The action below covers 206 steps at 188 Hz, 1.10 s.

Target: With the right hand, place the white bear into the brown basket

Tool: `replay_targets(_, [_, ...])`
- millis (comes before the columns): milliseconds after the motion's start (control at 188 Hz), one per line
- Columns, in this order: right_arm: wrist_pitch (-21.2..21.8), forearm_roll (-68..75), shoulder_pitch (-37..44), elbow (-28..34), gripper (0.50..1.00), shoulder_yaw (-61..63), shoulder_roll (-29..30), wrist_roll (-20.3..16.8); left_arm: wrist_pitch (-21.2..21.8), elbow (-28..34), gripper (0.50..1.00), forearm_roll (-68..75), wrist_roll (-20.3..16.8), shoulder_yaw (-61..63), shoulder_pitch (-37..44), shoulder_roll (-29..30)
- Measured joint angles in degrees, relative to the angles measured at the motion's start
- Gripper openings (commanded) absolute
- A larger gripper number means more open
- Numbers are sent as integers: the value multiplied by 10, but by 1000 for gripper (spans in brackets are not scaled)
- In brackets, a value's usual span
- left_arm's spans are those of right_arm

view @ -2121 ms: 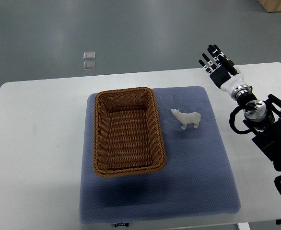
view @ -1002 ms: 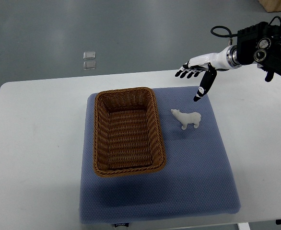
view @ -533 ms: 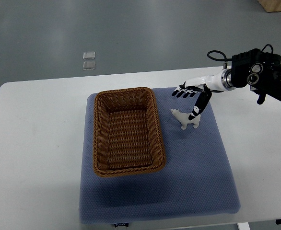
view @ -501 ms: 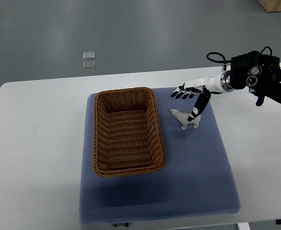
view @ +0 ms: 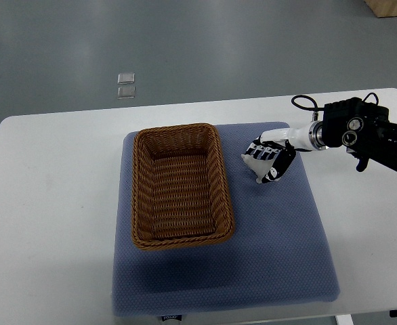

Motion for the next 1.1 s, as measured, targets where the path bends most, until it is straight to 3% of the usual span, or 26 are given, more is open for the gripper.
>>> replay_targets(171, [-12, -5, -4, 0, 500, -6, 1, 7, 0, 1, 1000, 0, 0, 0, 1, 0])
replay_targets(464, [-1, -16, 21, 5, 500, 1, -12, 19, 0, 5, 1000, 0, 0, -1, 1, 0])
replay_targets(794, [36, 29, 118, 96, 500, 18, -57, 16, 0, 2, 1000, 0, 0, 0, 1, 0])
replay_targets(1098, [23, 67, 155, 106, 500, 18, 23, 15, 0, 0, 1000, 0, 0, 0, 1, 0])
